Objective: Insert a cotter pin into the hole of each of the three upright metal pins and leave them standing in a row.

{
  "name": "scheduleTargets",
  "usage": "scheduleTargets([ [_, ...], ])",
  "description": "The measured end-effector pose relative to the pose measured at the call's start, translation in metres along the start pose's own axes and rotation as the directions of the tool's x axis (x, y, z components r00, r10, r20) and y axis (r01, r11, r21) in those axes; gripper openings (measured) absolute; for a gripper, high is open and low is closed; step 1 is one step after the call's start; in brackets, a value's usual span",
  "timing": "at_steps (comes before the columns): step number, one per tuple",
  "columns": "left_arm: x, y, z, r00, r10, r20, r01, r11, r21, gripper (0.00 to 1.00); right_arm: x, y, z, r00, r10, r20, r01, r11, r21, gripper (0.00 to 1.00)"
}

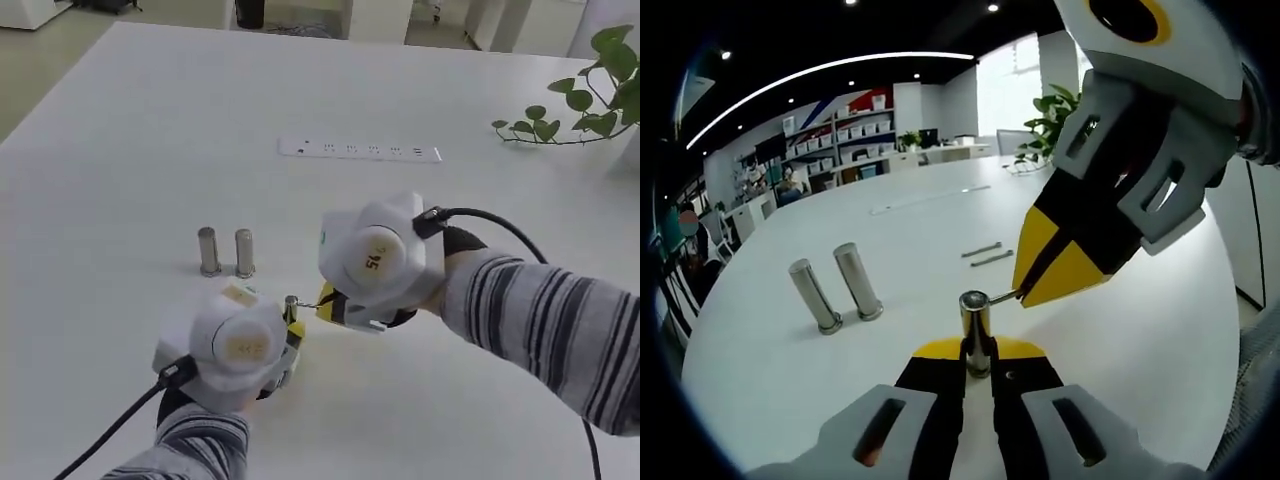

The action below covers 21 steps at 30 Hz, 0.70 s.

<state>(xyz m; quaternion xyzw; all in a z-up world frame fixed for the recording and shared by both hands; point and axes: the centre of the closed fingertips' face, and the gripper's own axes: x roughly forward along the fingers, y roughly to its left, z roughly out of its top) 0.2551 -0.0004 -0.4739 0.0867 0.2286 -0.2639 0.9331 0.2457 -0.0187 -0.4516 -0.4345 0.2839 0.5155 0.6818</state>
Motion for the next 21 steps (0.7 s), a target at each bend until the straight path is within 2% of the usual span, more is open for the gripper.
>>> scheduleTargets([
  [10, 0.0, 0.001, -0.001, 1.0, 0.009, -0.003, -0.009, 1.0, -0.019, 0.05, 0.002, 0.001, 0.005, 0.9999, -0.006, 0.013, 0.006, 0.999, -0.037, 0.0],
  [21, 0.0, 0.002, -0.001, 0.9997, 0.022, -0.004, -0.023, 0.999, -0.027, 0.05, 0.005, 0.0, 0.009, 0.9995, -0.013, 0.03, 0.014, 1.0, -0.024, 0.0],
])
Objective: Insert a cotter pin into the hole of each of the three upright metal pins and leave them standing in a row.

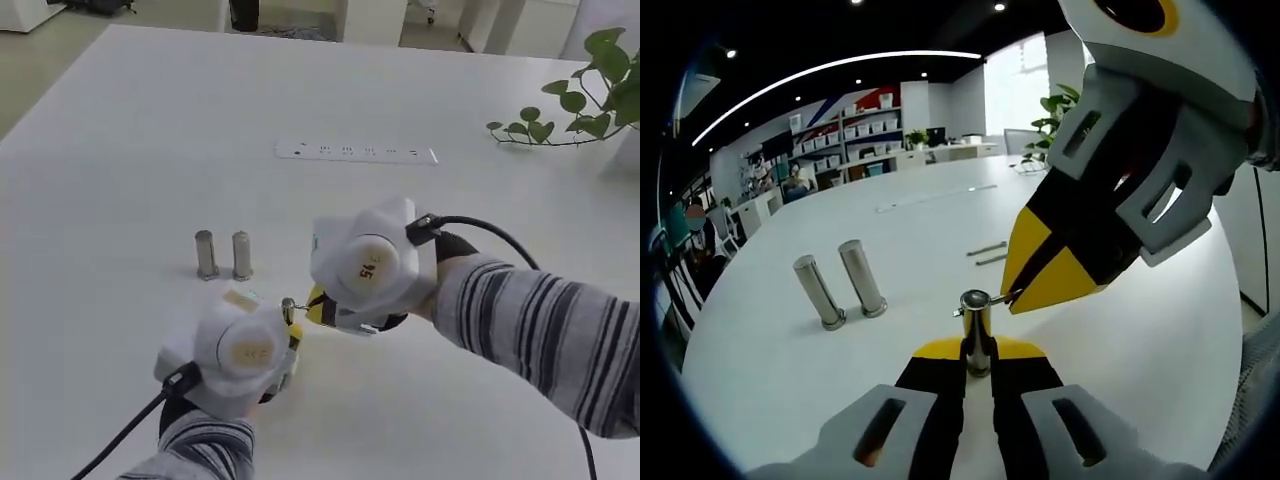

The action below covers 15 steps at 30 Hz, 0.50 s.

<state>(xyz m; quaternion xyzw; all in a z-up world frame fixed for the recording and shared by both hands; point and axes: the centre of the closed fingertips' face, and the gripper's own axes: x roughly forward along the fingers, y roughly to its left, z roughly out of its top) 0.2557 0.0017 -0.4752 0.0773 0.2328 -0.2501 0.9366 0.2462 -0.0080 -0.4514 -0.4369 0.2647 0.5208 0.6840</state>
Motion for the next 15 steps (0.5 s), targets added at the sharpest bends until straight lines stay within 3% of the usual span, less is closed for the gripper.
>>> scheduleTargets([
  [15, -0.0002, 0.0002, 0.0003, 0.9998, 0.019, 0.002, -0.019, 1.0, -0.002, 0.05, 0.0048, 0.0, 0.0088, 0.9991, 0.008, 0.041, -0.007, 1.0, -0.011, 0.0],
])
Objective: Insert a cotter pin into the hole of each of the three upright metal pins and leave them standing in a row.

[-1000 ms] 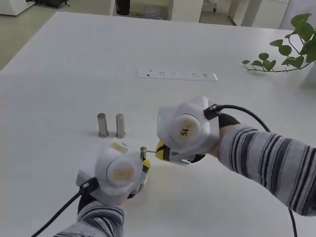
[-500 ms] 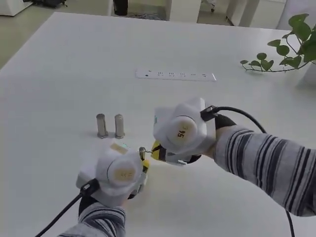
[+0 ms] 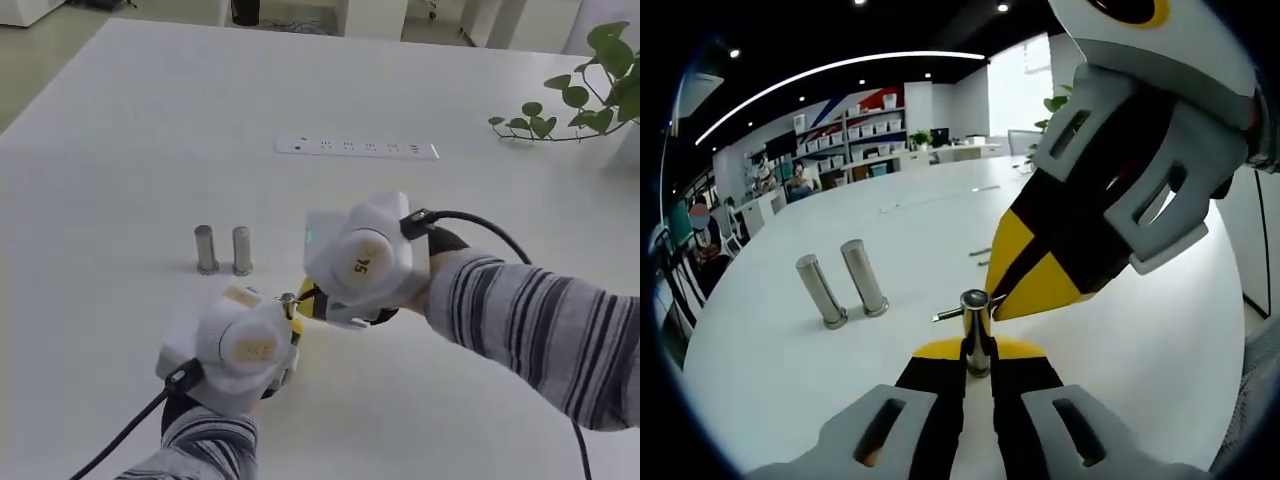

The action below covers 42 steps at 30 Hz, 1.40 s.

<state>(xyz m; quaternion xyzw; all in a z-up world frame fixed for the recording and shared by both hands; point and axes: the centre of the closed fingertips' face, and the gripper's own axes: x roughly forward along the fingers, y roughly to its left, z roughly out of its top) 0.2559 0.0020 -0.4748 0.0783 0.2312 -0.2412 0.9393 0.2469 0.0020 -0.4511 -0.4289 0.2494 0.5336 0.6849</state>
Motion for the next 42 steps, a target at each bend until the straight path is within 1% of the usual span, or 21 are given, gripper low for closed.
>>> scheduleTargets([
  [6, 0.0, 0.0, 0.0, 1.0, 0.007, -0.003, -0.007, 1.0, 0.004, 0.05, -0.001, -0.002, 0.0, 0.9999, -0.007, 0.015, 0.007, 1.0, -0.001, 0.0],
  [7, 0.0, 0.0, 0.0, 1.0, 0.008, -0.003, -0.008, 1.0, 0.002, 0.05, -0.002, -0.002, 0.001, 0.9997, -0.01, 0.02, 0.01, 1.0, 0.01, 0.0],
  [9, 0.0, 0.0, 0.0, 0.9999, 0.01, -0.003, -0.01, 1.0, 0.003, 0.05, -0.004, -0.001, 0.004, 0.9989, 0.0, 0.046, -0.003, 0.998, 0.062, 0.0],
  [10, 0.0, 0.0, 0.0, 0.9999, 0.01, -0.003, -0.01, 1.0, 0.002, 0.05, -0.006, -0.002, 0.004, 0.9987, 0.0, 0.052, -0.004, 0.997, 0.077, 0.01],
  [15, 0.0, 0.001, 0.0, 0.9999, 0.014, -0.004, -0.014, 1.0, -0.002, 0.05, -0.01, -0.004, 0.002, 0.9987, -0.005, 0.05, 0.0, 0.995, 0.099, 0.01],
  [19, 0.0, 0.0, 0.0, 0.9999, 0.016, -0.004, -0.016, 1.0, -0.005, 0.05, -0.011, -0.003, -0.001, 0.9992, -0.001, 0.039, -0.003, 0.996, 0.091, 0.0],
  [22, 0.0, 0.001, 0.0, 0.9999, 0.016, -0.005, -0.016, 1.0, -0.007, 0.05, -0.011, -0.001, 0.0, 0.9989, -0.001, 0.047, -0.004, 0.996, 0.09, 0.0],
  [27, 0.0, 0.0, 0.0, 0.9998, 0.018, -0.005, -0.018, 1.0, -0.01, 0.05, -0.008, 0.0, 0.0, 0.9991, 0.001, 0.041, -0.005, 0.996, 0.089, 0.0],
  [31, 0.0, 0.001, 0.0, 0.9998, 0.019, -0.006, -0.019, 1.0, -0.011, 0.05, -0.007, 0.0, 0.002, 0.999, 0.004, 0.044, -0.008, 0.996, 0.089, 0.0],
  [39, 0.0, 0.001, 0.0, 0.9997, 0.024, -0.005, -0.024, 1.0, -0.018, 0.05, -0.005, 0.0, 0.004, 0.9993, 0.004, 0.036, -0.007, 0.998, 0.063, 0.0],
  [42, 0.0, 0.001, 0.0, 0.9996, 0.027, -0.004, -0.027, 0.999, -0.021, 0.05, -0.005, -0.001, 0.005, 0.9988, 0.002, 0.049, -0.006, 0.997, 0.078, 0.0],
])
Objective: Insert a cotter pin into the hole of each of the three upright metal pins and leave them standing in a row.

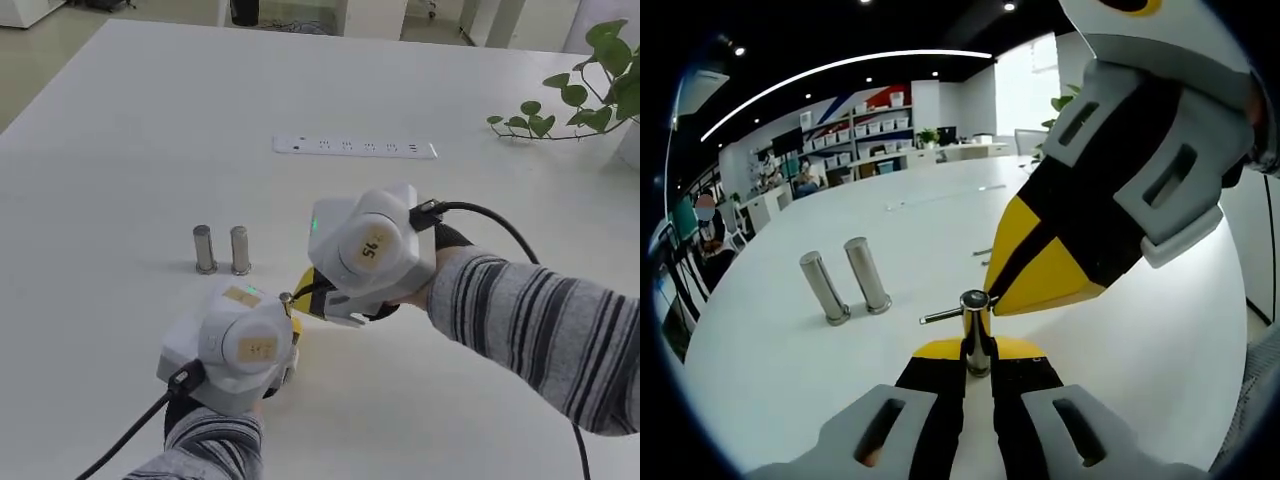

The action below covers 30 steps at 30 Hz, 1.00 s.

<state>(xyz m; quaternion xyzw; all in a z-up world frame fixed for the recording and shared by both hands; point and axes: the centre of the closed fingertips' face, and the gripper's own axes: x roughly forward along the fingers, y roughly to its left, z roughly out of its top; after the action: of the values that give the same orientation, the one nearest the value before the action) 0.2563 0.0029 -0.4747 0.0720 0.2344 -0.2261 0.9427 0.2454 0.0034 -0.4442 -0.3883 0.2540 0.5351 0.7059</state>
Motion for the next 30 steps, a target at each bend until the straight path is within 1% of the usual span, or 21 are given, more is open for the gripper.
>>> scheduleTargets([
  [2, 0.0, 0.0, 0.0, 1.0, -0.001, 0.0, 0.001, 1.0, 0.003, 0.05, 0.0, 0.0, 0.0, 1.0, -0.002, 0.009, 0.001, 1.0, 0.011, 0.0],
  [5, 0.0, 0.0, 0.0, 1.0, 0.0, 0.0, 0.0, 1.0, -0.001, 0.05, -0.001, -0.003, 0.001, 0.9993, -0.02, 0.031, 0.018, 0.998, 0.063, 0.01],
  [8, 0.0, 0.0, 0.0, 1.0, 0.0, 0.003, 0.0, 1.0, -0.005, 0.05, -0.004, -0.006, 0.001, 0.9976, -0.041, 0.056, 0.034, 0.991, 0.127, 0.05],
  [9, 0.0, 0.0, 0.0, 1.0, 0.0, 0.002, 0.0, 1.0, -0.003, 0.05, -0.005, -0.008, 0.001, 0.9964, -0.053, 0.067, 0.042, 0.987, 0.154, 0.06],
  [10, 0.0, 0.0, 0.0, 1.0, 0.0, 0.002, 0.0, 1.0, -0.002, 0.05, -0.006, -0.009, 0.0, 0.9958, -0.055, 0.073, 0.042, 0.985, 0.166, 0.07],
  [12, 0.001, 0.0, 0.0, 1.0, -0.004, 0.002, 0.004, 1.0, 0.006, 0.05, -0.008, -0.011, -0.001, 0.9935, -0.073, 0.088, 0.052, 0.975, 0.217, 0.11],
  [13, 0.001, 0.0, 0.0, 1.0, -0.004, 0.003, 0.004, 1.0, 0.02, 0.05, -0.009, -0.012, -0.001, 0.9922, -0.079, 0.097, 0.054, 0.971, 0.232, 0.12],
  [14, 0.001, 0.0, 0.0, 1.0, -0.003, 0.003, 0.003, 1.0, 0.021, 0.05, -0.01, -0.012, -0.001, 0.9911, -0.081, 0.106, 0.053, 0.967, 0.25, 0.14],
  [15, 0.001, 0.001, 0.001, 1.0, -0.006, 0.003, 0.006, 1.0, 0.017, 0.05, -0.012, -0.012, -0.002, 0.9894, -0.089, 0.115, 0.053, 0.955, 0.291, 0.15],
  [16, 0.001, 0.001, 0.001, 1.0, -0.005, 0.001, 0.005, 1.0, 0.011, 0.05, -0.013, -0.013, -0.002, 0.9878, -0.099, 0.12, 0.057, 0.947, 0.316, 0.15],
  [17, 0.001, 0.003, 0.001, 1.0, -0.001, -0.002, 0.001, 1.0, 0.018, 0.05, -0.015, -0.014, -0.002, 0.9849, -0.111, 0.133, 0.057, 0.933, 0.355, 0.15],
  [18, 0.001, 0.004, 0.002, 1.0, 0.001, -0.001, -0.001, 1.0, 0.019, 0.05, -0.015, -0.013, -0.003, 0.9833, -0.113, 0.143, 0.052, 0.925, 0.376, 0.15],
  [20, 0.002, 0.005, 0.002, 1.0, 0.001, -0.003, -0.001, 1.0, 0.015, 0.05, -0.017, -0.014, -0.006, 0.98, -0.135, 0.147, 0.063, 0.91, 0.411, 0.17],
  [21, 0.002, 0.006, 0.001, 1.0, 0.003, -0.006, -0.003, 1.0, 0.023, 0.05, -0.018, -0.015, -0.008, 0.9792, -0.141, 0.146, 0.07, 0.908, 0.413, 0.18],
  [22, 0.002, 0.009, 0.002, 1.0, 0.005, -0.008, -0.005, 1.0, 0.023, 0.05, -0.019, -0.016, -0.009, 0.976, -0.158, 0.15, 0.082, 0.905, 0.418, 0.18],
  [23, 0.002, 0.011, 0.001, 0.9999, 0.006, -0.012, -0.006, 1.0, 0.016, 0.05, -0.02, -0.016, -0.01, 0.9749, -0.165, 0.15, 0.088, 0.903, 0.421, 0.17],
  [26, 0.0, 0.023, 0.002, 0.9997, 0.021, -0.011, -0.021, 1.0, -0.001, 0.05, -0.022, -0.016, -0.015, 0.9728, -0.18, 0.146, 0.098, 0.889, 0.447, 0.18],
  [28, -0.002, 0.029, 0.003, 0.9996, 0.027, -0.005, -0.027, 1.0, -0.007, 0.05, -0.023, -0.016, -0.017, 0.9713, -0.187, 0.147, 0.101, 0.883, 0.458, 0.18],
  [30, -0.002, 0.038, 0.004, 0.9993, 0.037, -0.002, -0.037, 0.999, -0.007, 0.05, -0.023, -0.016, -0.019, 0.97, -0.194, 0.146, 0.105, 0.876, 0.47, 0.18],
])
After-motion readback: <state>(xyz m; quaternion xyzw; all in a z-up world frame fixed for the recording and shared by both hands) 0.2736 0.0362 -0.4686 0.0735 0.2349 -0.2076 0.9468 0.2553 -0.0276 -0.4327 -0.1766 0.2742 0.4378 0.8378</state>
